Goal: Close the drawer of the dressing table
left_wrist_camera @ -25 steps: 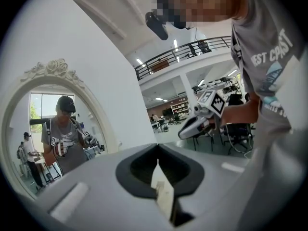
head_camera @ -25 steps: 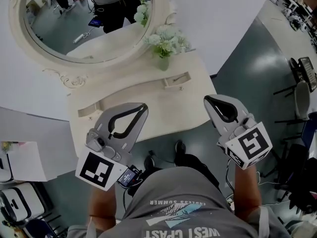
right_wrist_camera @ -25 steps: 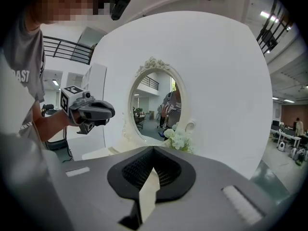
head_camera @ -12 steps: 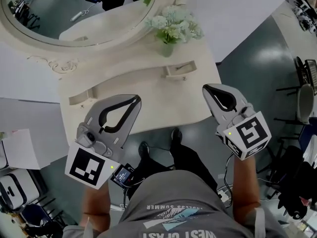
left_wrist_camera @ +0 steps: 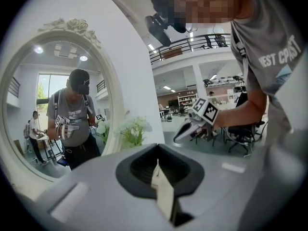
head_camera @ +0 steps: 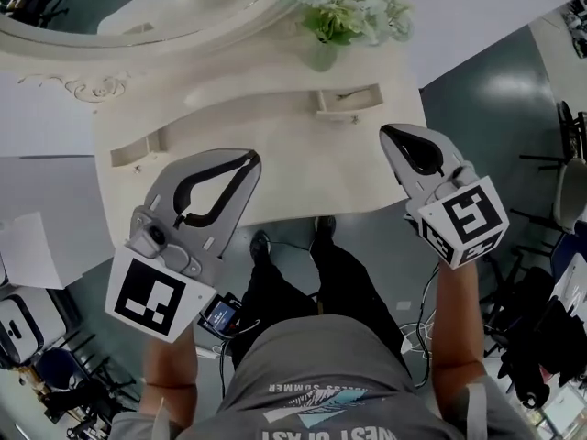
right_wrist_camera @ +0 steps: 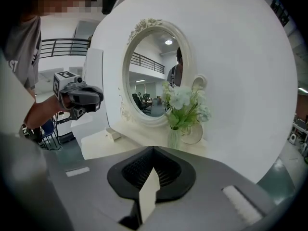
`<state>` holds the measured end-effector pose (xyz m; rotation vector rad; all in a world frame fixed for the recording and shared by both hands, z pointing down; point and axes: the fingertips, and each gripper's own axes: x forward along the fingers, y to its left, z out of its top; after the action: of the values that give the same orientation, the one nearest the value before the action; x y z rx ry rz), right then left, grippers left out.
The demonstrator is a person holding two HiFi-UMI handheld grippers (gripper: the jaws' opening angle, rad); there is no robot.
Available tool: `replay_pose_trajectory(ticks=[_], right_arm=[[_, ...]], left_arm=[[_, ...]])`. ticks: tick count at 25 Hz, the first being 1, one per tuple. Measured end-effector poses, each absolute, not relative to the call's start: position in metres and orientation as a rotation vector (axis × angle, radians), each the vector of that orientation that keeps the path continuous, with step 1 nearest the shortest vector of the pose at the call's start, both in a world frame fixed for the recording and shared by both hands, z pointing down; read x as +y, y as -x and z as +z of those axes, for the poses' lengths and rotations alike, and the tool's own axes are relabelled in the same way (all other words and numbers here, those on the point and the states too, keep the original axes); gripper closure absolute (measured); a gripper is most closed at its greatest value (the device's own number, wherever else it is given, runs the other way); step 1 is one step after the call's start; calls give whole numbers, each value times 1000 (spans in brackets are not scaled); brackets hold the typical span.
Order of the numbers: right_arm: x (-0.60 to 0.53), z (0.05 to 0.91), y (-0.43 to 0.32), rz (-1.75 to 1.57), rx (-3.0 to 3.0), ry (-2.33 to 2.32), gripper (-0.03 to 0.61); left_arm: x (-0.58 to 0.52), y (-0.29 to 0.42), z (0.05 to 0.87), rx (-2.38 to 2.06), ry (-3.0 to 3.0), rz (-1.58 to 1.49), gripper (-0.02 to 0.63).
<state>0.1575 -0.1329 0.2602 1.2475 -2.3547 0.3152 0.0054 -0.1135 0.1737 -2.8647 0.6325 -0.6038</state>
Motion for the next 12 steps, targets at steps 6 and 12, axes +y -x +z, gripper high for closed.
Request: replay_pose_trajectory(ticks=[6, 12], right_arm=[[-146, 297, -160, 336, -2328, -1216, 577], [-156, 326, -160, 357, -2312, -1186, 577]], left_arm=[[-124, -3, 201, 655, 2892, -633, 611], [-132, -2, 222, 669, 2912, -651, 611]])
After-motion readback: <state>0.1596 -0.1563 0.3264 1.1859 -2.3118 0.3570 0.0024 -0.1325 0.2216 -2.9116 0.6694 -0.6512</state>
